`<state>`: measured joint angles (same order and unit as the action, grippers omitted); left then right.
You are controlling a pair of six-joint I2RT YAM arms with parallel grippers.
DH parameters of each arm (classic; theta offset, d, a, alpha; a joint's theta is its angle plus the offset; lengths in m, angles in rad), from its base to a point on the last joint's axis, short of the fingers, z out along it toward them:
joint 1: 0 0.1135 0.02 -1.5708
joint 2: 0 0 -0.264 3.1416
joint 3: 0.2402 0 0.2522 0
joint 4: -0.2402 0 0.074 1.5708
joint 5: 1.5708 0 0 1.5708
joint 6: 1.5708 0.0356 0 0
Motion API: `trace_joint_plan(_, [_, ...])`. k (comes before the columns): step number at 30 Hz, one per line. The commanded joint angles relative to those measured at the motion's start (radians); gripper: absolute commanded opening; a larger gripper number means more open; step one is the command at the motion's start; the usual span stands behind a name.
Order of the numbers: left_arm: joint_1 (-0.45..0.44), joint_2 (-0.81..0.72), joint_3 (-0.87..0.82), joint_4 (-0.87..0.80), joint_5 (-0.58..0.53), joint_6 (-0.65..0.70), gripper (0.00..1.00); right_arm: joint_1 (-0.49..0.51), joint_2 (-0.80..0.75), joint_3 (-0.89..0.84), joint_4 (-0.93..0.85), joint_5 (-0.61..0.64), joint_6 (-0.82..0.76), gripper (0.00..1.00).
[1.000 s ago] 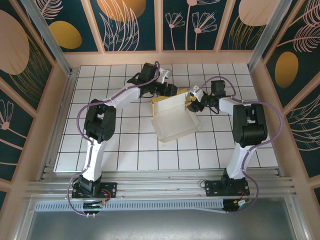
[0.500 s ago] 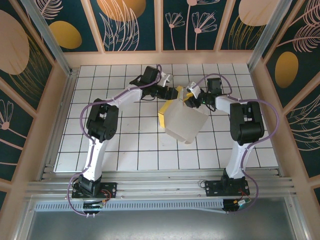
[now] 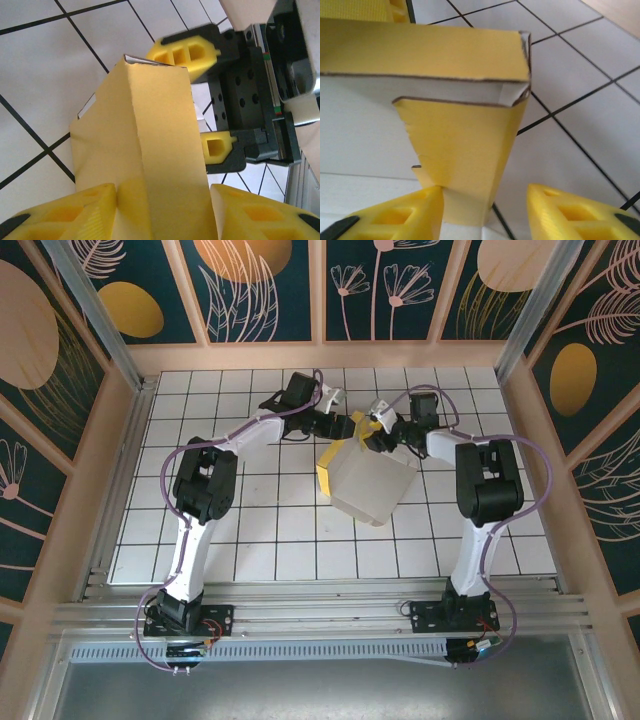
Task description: Fold the paper box
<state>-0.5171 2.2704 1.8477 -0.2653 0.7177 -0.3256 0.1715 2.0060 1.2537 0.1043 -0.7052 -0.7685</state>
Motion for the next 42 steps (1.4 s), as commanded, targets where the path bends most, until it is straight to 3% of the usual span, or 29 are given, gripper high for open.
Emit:
trace_joint_plan(1, [-0.014, 0.031, -0.004, -0.036, 0.019, 0.006, 0.50, 0.012, 0.043, 0.076, -0.029, -0.035, -0.080, 0.49])
trace_joint_plan(8, [-0.014, 0.031, -0.002, -0.037, 0.028, 0.013, 0.50, 0.027, 0.111, 0.164, -0.068, -0.100, -0.109, 0.42])
trace_joint_plan(17, [-0.014, 0.038, 0.011, -0.032, 0.032, 0.012, 0.50, 0.053, 0.141, 0.190, -0.037, -0.097, -0.045, 0.14])
trace_joint_plan(23, [-0.013, 0.016, 0.008, -0.032, -0.015, 0.004, 0.51, 0.065, 0.124, 0.131, 0.061, 0.004, 0.031, 0.00])
trace_joint_plan(31, [-0.013, -0.045, -0.036, 0.019, -0.086, -0.012, 0.54, 0.100, 0.105, 0.121, 0.095, 0.267, 0.110, 0.00])
trace_joint_plan(35, [-0.012, -0.017, -0.036, 0.021, -0.136, -0.031, 0.55, 0.123, 0.096, 0.098, 0.141, 0.341, 0.176, 0.00])
trace_joint_plan(42, [-0.008, -0.036, -0.066, 0.041, -0.158, -0.030, 0.55, 0.125, 0.059, 0.080, 0.173, 0.245, 0.317, 0.01])
